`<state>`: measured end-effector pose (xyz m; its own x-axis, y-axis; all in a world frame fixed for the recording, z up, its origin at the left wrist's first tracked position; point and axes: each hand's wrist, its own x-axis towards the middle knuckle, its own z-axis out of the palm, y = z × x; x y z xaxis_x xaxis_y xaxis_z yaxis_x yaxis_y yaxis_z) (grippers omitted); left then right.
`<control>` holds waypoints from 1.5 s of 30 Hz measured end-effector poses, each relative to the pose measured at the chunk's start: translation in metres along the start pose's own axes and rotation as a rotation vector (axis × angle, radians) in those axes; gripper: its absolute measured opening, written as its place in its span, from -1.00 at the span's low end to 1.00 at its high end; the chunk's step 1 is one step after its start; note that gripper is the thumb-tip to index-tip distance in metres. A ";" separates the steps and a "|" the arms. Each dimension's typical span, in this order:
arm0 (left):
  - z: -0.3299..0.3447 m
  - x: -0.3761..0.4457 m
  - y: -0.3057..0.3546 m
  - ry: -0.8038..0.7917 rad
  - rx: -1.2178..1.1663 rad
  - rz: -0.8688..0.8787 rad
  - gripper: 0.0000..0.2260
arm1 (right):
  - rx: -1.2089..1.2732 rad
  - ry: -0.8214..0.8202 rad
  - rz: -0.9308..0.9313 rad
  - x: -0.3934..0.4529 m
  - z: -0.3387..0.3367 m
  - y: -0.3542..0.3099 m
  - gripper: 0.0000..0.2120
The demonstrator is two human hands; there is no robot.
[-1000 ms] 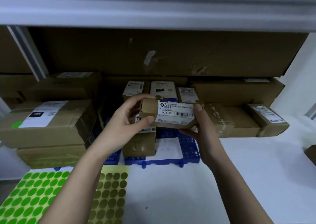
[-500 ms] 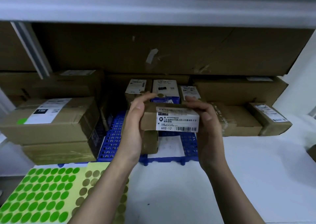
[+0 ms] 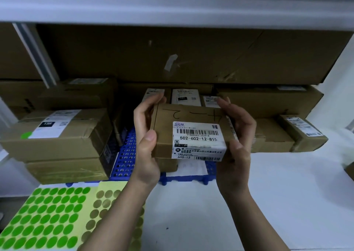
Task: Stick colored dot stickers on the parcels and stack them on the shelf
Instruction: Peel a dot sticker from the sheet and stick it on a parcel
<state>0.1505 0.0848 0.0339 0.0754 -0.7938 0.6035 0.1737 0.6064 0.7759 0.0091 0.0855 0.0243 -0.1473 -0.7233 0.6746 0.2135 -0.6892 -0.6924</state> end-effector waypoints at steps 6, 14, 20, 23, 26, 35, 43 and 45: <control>0.002 0.000 0.000 0.019 -0.025 0.053 -0.28 | -0.067 0.014 -0.065 -0.002 0.002 -0.001 -0.47; 0.000 0.001 -0.002 0.027 -0.049 0.063 -0.26 | -0.106 0.038 -0.067 -0.003 0.003 0.000 -0.48; -0.004 0.001 -0.004 0.065 -0.030 0.010 -0.46 | -0.147 0.044 -0.021 -0.002 0.000 0.004 -0.60; -0.006 0.002 -0.006 0.059 0.000 -0.054 -0.44 | -0.120 0.037 0.058 -0.001 -0.001 0.005 -0.61; -0.005 0.002 -0.006 0.030 0.047 -0.120 -0.43 | -0.083 0.044 0.163 -0.001 -0.002 0.006 -0.59; -0.003 -0.001 -0.010 0.124 0.088 -0.317 -0.46 | -0.151 0.092 0.406 0.001 0.001 0.010 -0.64; -0.003 -0.006 -0.011 0.132 0.142 -0.226 -0.60 | -0.145 0.063 0.551 0.000 0.003 0.005 -0.63; -0.003 -0.005 -0.009 0.184 0.172 -0.226 -0.60 | -0.133 0.018 0.547 -0.002 0.004 0.004 -0.58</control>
<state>0.1511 0.0836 0.0231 0.2324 -0.8946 0.3816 0.0392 0.4006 0.9154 0.0146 0.0842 0.0209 -0.0662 -0.9767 0.2040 0.1402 -0.2115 -0.9673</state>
